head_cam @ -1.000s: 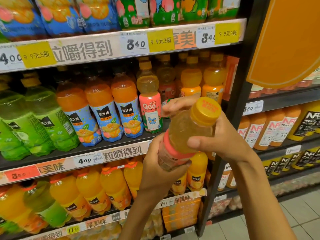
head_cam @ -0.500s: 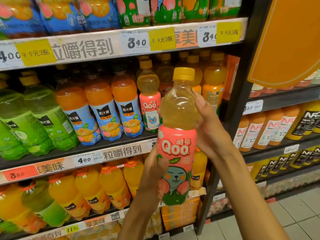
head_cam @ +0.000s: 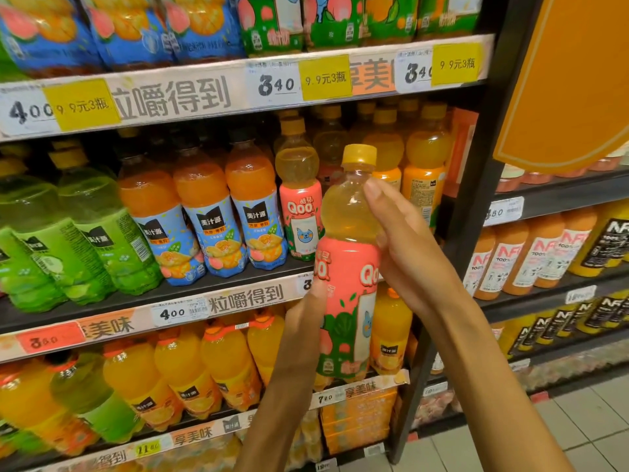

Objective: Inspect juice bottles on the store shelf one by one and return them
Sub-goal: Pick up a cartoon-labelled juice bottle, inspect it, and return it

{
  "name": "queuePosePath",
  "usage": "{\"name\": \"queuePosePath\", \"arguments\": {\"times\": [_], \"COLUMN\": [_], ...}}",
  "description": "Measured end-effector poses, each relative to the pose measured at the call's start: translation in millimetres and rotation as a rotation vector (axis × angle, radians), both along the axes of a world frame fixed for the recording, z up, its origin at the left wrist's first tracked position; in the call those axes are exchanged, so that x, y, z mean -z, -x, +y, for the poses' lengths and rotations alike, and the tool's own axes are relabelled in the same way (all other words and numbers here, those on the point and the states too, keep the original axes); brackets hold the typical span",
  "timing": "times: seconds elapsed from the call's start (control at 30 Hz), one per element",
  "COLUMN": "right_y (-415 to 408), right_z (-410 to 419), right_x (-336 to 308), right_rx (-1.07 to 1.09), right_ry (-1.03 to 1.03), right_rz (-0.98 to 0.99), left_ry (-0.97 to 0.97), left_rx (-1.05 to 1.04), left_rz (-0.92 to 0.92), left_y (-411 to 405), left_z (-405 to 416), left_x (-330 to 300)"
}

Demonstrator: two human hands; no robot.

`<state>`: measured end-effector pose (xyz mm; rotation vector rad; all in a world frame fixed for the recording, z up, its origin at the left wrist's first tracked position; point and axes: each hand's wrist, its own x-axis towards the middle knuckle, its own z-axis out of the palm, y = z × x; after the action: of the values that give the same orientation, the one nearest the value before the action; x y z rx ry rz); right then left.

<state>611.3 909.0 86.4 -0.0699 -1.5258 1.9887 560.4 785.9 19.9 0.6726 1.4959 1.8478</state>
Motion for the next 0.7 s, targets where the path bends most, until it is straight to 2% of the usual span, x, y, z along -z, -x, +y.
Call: {"name": "queuePosePath", "arguments": {"times": [0.07,0.13,0.2,0.27,0.37,0.47,0.57,0.7], "right_y": [0.3,2.3,5.6,7.5,7.2,7.5,7.5,10.6], "right_z": [2.4,3.6,3.8,4.5,5.4,6.3,9.4,13.0], "right_x": [-0.8,-0.8,0.3,2.2,3.8,5.1,5.6,10.9], "right_rx": [-0.067,-0.152,-0.201,-0.157,-0.009,0.034,-0.02,-0.045], "right_ry": [0.052,0.129,0.188,0.201,0.11,0.079,0.064,0.135], "right_rz": [0.002,-0.019,-0.01,0.003,-0.038,-0.113,-0.167,-0.141], "left_ry": [-0.054,-0.083,-0.079,-0.015,0.086,0.088,0.051,-0.016], "left_rx": [0.101,0.192,0.238,0.194,0.077,0.017,0.029,0.125], "left_rz": [-0.155,-0.233,-0.214,-0.139,-0.037,0.004,-0.043,-0.219], "left_y": [0.7,0.5,-0.4,-0.2,1.4,-2.7,-7.0,-9.4], "left_z": [-3.5,-5.8,-5.3,-2.6,2.2,4.1,2.1,-5.6], "left_x": [2.2,5.2,8.4,8.0,-0.5,-3.9,-3.0,-0.7]}}
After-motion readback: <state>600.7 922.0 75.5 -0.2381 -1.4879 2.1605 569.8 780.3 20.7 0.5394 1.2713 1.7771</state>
